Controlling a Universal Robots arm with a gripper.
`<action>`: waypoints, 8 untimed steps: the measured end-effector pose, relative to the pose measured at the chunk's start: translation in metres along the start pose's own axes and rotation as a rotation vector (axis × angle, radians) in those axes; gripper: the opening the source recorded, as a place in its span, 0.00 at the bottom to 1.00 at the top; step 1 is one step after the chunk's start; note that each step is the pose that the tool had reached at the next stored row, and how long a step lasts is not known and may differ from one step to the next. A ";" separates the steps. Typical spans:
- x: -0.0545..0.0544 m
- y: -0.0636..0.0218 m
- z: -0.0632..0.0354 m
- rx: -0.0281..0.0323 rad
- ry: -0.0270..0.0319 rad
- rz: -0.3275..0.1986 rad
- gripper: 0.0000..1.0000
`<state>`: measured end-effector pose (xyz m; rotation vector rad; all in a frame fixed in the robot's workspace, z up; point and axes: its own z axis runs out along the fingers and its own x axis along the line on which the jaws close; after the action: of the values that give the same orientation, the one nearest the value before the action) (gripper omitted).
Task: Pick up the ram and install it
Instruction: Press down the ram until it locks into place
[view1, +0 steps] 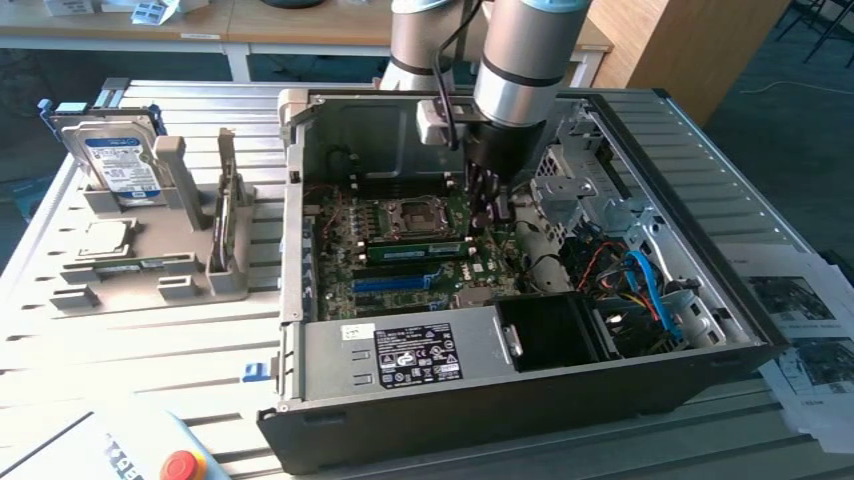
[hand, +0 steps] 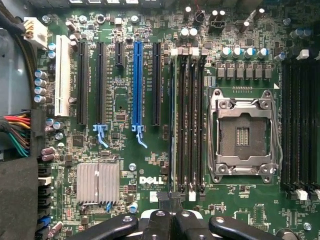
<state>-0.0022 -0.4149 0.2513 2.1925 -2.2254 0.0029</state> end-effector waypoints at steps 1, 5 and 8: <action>0.000 0.0000 0.0007 0.0000 0.0000 0.000 0.10; 0.000 0.0000 0.0035 0.0000 0.0001 0.000 0.10; 0.000 -0.0001 0.0055 0.0000 0.0000 0.000 0.10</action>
<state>-0.0022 -0.4150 0.2458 2.1925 -2.2254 0.0029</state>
